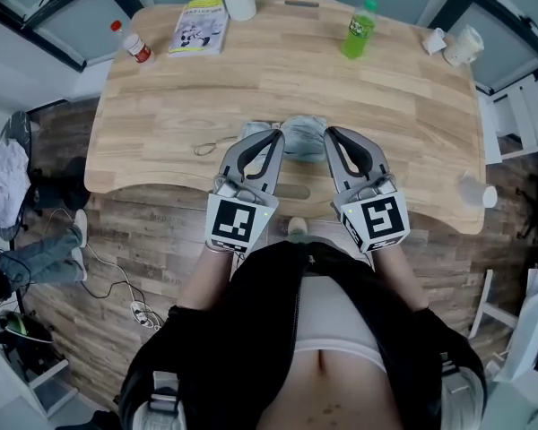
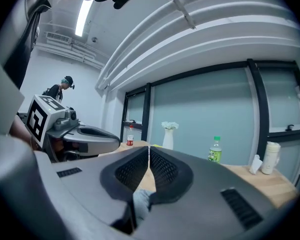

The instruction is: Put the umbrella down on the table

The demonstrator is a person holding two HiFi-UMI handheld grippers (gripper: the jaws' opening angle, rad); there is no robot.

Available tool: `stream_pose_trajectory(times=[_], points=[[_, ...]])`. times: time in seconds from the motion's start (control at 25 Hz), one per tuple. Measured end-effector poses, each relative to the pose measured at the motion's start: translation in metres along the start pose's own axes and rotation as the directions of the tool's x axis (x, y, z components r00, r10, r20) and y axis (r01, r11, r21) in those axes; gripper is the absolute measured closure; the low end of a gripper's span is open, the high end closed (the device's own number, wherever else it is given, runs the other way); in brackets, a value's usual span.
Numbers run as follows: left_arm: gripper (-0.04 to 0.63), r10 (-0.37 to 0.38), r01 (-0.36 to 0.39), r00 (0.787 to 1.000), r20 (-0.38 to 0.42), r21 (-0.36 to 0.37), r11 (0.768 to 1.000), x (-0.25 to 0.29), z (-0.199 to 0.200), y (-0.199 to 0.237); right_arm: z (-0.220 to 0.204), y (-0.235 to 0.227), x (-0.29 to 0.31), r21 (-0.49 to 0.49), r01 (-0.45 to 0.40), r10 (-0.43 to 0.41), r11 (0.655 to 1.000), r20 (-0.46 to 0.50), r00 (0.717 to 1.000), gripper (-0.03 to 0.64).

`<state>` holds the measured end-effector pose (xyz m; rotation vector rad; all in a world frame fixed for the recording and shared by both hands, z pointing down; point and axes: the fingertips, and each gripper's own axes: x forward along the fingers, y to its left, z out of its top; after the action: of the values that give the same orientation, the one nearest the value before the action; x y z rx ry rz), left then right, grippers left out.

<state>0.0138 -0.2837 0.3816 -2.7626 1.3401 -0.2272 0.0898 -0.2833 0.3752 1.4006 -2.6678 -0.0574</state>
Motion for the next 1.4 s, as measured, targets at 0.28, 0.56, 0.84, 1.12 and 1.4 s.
stream_pose_trajectory(times=[0.28, 0.56, 0.84, 1.12, 1.4], points=[[0.588, -0.034, 0.033, 0.999, 0.016, 0.014, 0.999, -0.063, 0.005, -0.011, 0.006, 0.063, -0.028, -0.019, 0.012, -0.012, 1.0, -0.033, 0.999, 0.584], [0.588, -0.088, 0.087, 0.996, 0.019, 0.058, 0.995, -0.124, 0.005, -0.033, 0.029, 0.131, -0.058, -0.024, -0.002, 0.003, 1.0, 0.051, 0.999, 0.584], [0.588, -0.09, 0.089, 0.996, 0.017, 0.08, 0.993, -0.184, 0.006, -0.048, 0.039, 0.187, -0.09, -0.047, 0.003, 0.0, 0.999, 0.067, 0.998, 0.584], [0.588, -0.1, 0.096, 0.995, 0.024, 0.121, 0.988, -0.243, 0.014, -0.065, 0.057, 0.233, -0.123, -0.025, 0.019, -0.017, 1.0, 0.097, 0.995, 0.584], [0.588, -0.129, 0.126, 0.991, 0.031, 0.097, 0.987, -0.278, 0.01, -0.083, 0.057, 0.263, -0.152, -0.036, 0.051, -0.047, 0.998, 0.085, 0.995, 0.584]])
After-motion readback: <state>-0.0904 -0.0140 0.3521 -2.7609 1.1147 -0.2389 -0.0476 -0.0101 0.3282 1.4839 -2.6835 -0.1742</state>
